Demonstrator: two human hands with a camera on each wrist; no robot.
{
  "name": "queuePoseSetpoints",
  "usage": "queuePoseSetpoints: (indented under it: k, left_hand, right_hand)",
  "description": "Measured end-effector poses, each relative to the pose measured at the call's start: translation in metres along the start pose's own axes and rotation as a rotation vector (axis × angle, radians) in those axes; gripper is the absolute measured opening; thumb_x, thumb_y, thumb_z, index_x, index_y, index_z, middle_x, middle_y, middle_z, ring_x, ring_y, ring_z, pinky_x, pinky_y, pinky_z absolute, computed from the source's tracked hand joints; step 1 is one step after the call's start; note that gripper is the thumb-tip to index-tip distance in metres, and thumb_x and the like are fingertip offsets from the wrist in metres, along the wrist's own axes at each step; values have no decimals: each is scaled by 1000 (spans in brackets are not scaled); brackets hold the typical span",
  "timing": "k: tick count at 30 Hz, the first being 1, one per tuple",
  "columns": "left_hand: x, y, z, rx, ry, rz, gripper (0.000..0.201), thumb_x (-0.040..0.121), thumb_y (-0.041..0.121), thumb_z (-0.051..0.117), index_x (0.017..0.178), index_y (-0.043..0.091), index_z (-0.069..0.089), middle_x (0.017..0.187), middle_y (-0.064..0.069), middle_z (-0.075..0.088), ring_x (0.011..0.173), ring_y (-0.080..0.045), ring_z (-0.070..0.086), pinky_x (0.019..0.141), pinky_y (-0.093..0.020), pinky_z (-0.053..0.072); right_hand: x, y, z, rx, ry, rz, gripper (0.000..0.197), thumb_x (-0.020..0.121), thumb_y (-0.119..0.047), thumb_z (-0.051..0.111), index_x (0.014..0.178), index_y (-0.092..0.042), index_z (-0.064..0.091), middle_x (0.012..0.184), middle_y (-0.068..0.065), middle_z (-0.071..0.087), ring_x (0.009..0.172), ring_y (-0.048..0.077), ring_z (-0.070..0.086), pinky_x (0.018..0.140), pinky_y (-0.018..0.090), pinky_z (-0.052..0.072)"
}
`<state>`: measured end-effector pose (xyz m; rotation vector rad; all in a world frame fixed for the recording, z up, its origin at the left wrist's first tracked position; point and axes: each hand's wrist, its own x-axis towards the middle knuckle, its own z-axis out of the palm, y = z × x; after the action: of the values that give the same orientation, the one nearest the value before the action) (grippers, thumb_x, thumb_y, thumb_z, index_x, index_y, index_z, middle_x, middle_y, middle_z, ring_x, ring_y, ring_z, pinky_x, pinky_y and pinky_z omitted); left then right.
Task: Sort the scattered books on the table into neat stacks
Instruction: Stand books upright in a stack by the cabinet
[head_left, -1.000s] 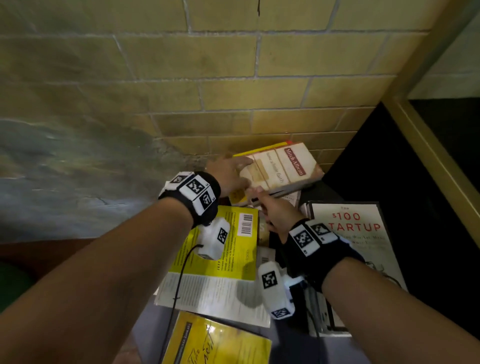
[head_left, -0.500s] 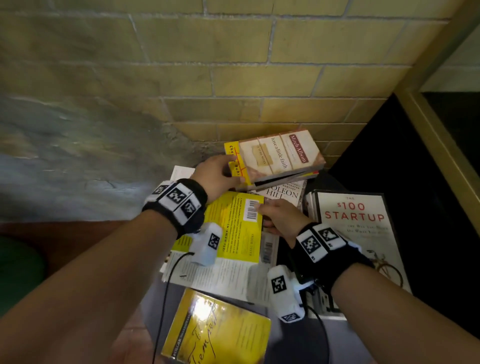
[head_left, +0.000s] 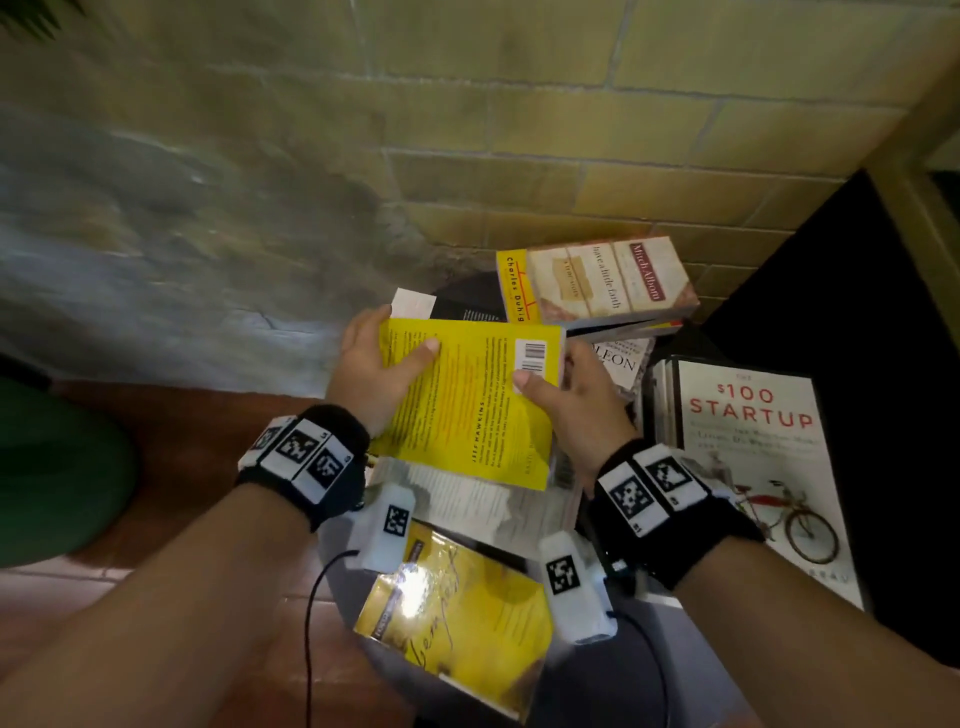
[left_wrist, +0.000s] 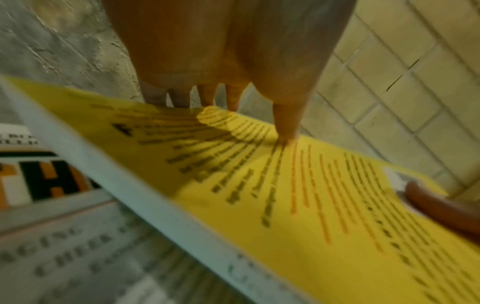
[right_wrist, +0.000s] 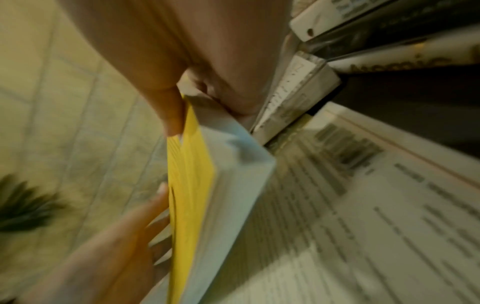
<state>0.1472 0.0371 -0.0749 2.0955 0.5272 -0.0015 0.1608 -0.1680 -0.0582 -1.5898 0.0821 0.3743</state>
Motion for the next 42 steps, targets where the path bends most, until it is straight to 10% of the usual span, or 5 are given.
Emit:
queuePoseSetpoints:
  k: [5,11,17,23,42]
  left_hand:
    - [-9,26,-17,-548,-19,-83,107,60,83,58,149,46,11,157,9,29,139,-17,36,109,-52,38]
    - [-15,37,-16,-751,-23,-117,43,82,-3,62,117,9,38,91,-10,62,68,-14,70,60,-35,58]
    - [-20,-13,-27,-644,-95,-131,27,95,-5,45,119,5,53,84,9,76,74,-5,72,63,-20,56]
    - [-25,-49,-23,-567,-38,-314,28,98,9,49,124,4,55,119,-17,64,109,-34,62,102,-52,44]
    - [-30,-78,-17,-472,-226,-319,83,65,36,83,137,14,46,123,-7,67,110,-28,65,100,-53,47]
  right_hand:
    - [-24,-39,9,-82,-65,-461,31,83,1,66,96,-23,52,100,-6,60,96,5,58,85,24,48]
    - [-29,-14,16,-607,-396,-803,31,69,-3,75,99,-6,65,121,5,64,117,22,55,102,34,38]
    - [-20,35,-25,-884,-239,-368,67,70,-58,70,126,-23,55,130,0,49,126,26,42,105,37,32]
    - [-11,35,-30,-1076,-318,175,92,72,-58,73,145,-25,28,147,4,27,136,30,32,110,46,34]
    - [-8,44,-27,-998,-271,345,95,62,-46,85,139,-16,36,132,9,42,120,27,48,95,33,44]
